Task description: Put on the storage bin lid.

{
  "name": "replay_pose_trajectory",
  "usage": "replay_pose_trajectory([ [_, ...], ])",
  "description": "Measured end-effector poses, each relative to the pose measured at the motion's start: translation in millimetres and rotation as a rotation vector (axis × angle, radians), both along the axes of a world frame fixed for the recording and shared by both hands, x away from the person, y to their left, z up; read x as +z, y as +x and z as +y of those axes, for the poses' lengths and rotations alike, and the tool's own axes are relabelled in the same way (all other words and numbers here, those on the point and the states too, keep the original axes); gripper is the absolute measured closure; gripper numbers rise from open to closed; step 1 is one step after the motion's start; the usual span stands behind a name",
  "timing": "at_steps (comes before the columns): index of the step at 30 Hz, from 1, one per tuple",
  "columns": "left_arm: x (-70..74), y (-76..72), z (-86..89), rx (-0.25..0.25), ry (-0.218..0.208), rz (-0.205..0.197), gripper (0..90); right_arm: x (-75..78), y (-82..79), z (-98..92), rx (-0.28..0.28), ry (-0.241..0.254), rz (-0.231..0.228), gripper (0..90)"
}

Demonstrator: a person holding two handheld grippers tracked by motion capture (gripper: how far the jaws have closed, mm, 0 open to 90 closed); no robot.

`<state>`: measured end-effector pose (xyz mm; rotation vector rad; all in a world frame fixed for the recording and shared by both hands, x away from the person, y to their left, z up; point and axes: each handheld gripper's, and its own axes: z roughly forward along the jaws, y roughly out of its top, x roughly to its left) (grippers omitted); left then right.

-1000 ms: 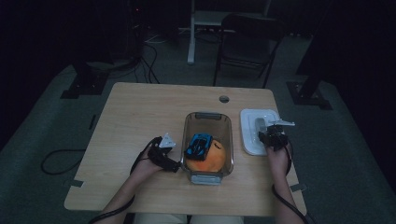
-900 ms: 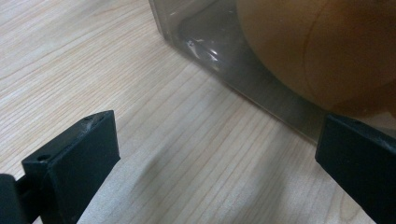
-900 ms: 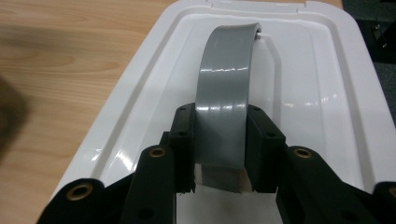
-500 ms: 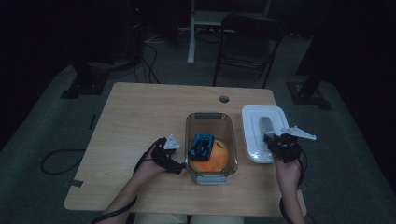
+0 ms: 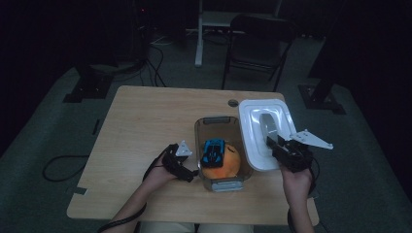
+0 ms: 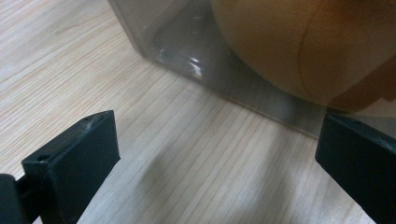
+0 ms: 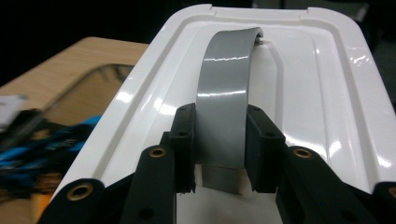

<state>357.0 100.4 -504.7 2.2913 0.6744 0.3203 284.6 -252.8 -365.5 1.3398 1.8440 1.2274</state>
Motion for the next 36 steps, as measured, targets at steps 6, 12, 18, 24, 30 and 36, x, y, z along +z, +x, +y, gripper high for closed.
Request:
replay_pose_trajectory([
  [6, 1.1, -1.2, -9.2, -0.011, 0.008, -0.004, 0.2, 4.2, -9.4, 32.9, 0.079, -0.004, -0.014, 67.8],
  [12, 0.0, -2.0, -20.0, -0.028, 0.01, 0.01, 0.2, 0.5, -5.7, 61.0, 0.142, -0.014, 0.001, 67.8],
  [18, -2.8, -3.2, -17.8, -0.007, -0.011, 0.016, 0.2, -7.3, 2.4, 83.3, 0.196, -0.032, 0.035, 67.8],
  [24, -3.6, -4.2, -11.6, 0.011, 0.0, 0.018, 0.2, -16.0, 6.5, 89.0, 0.205, -0.041, 0.071, 67.8],
  [30, -3.2, -5.6, -7.4, 0.02, 0.001, 0.02, 0.2, -21.4, 6.4, 93.6, 0.222, -0.044, 0.086, 67.8],
  [36, -4.3, -7.5, -4.4, 0.031, 0.0, 0.018, 0.2, -28.9, 7.2, 97.6, 0.217, -0.049, 0.107, 67.7],
])
